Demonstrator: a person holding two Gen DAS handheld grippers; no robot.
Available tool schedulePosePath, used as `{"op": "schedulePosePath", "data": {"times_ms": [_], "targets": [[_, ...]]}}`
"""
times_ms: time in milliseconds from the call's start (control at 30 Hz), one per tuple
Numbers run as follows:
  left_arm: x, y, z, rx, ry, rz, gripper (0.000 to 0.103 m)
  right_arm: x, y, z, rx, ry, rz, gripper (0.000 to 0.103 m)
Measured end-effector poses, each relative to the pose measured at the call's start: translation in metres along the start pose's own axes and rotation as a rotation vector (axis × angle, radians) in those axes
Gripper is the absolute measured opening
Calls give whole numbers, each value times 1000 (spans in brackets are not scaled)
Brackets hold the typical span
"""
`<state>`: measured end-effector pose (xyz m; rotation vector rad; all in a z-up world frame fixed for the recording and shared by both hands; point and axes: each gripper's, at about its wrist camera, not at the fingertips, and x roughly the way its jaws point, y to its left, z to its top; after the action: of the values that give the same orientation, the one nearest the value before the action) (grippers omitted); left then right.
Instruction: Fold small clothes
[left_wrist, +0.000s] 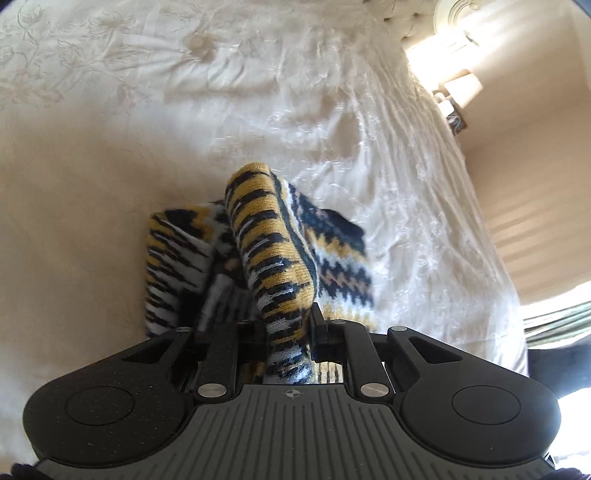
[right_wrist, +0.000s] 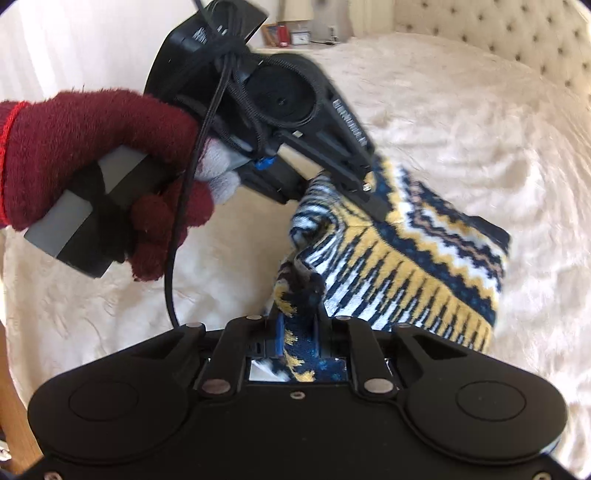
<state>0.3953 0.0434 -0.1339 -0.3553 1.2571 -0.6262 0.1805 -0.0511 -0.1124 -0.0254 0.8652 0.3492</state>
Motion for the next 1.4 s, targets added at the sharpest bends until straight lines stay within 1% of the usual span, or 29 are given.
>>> {"op": "schedulePosePath", "data": {"times_ms": [67,100,133,167,200,233,267,300,333,367,400,567,633,700,733,767,800,900,967,1033,1100,1267,1400], "targets": [[11,14,0,0,15,63,17,23,6,2,-5,42,12,24],[18,21,-1,-3,26,98,18,37,8,3,-1,73,24,31],[25,29,-2,-5,48,137,20,51,9,2,5,107,36,32],[31,37,-3,-9,68,165,31,63,9,0,11,146,47,34],[32,42,-4,-23,66,170,38,74,8,-2,23,184,53,42],[31,46,-5,-38,60,158,38,77,7,-3,40,201,65,46],[28,47,-7,-49,56,146,41,76,5,-3,58,199,79,50],[25,48,-8,-49,52,149,49,71,2,-2,76,187,91,55],[22,48,-9,-39,44,162,53,65,-1,-1,88,174,100,60],[19,47,-10,-29,36,175,57,57,-6,-2,98,160,107,71],[14,46,-11,-22,25,179,57,49,-9,-2,108,147,112,77],[-17,33,-9,18,-81,197,58,10,-41,-5,202,80,80,78],[-24,24,-9,33,-101,187,59,-3,-56,-7,256,50,57,81],[-26,15,-13,53,-107,173,61,-10,-71,-8,322,30,38,87],[-25,12,-16,62,-102,167,63,-12,-81,-9,358,25,30,88],[-23,10,-20,66,-92,159,69,-14,-91,-10,395,20,19,90],[-20,8,-24,65,-77,151,71,-10,-105,-7,434,18,8,91],[-10,10,-43,47,-27,143,71,-3,-140,-9,539,12,-14,92],[-4,14,-55,21,4,146,71,2,-159,-11,597,13,-10,95],[2,21,-66,-17,34,140,71,8,-174,-12,634,16,-5,95],[5,26,-75,-48,58,133,71,15,-187,-13,663,25,9,95],[20,37,-86,-94,113,118,71,38,-213,-13,757,31,81,95],[33,42,-88,-132,124,65,72,60,-229,-17,829,56,139,95]]}}
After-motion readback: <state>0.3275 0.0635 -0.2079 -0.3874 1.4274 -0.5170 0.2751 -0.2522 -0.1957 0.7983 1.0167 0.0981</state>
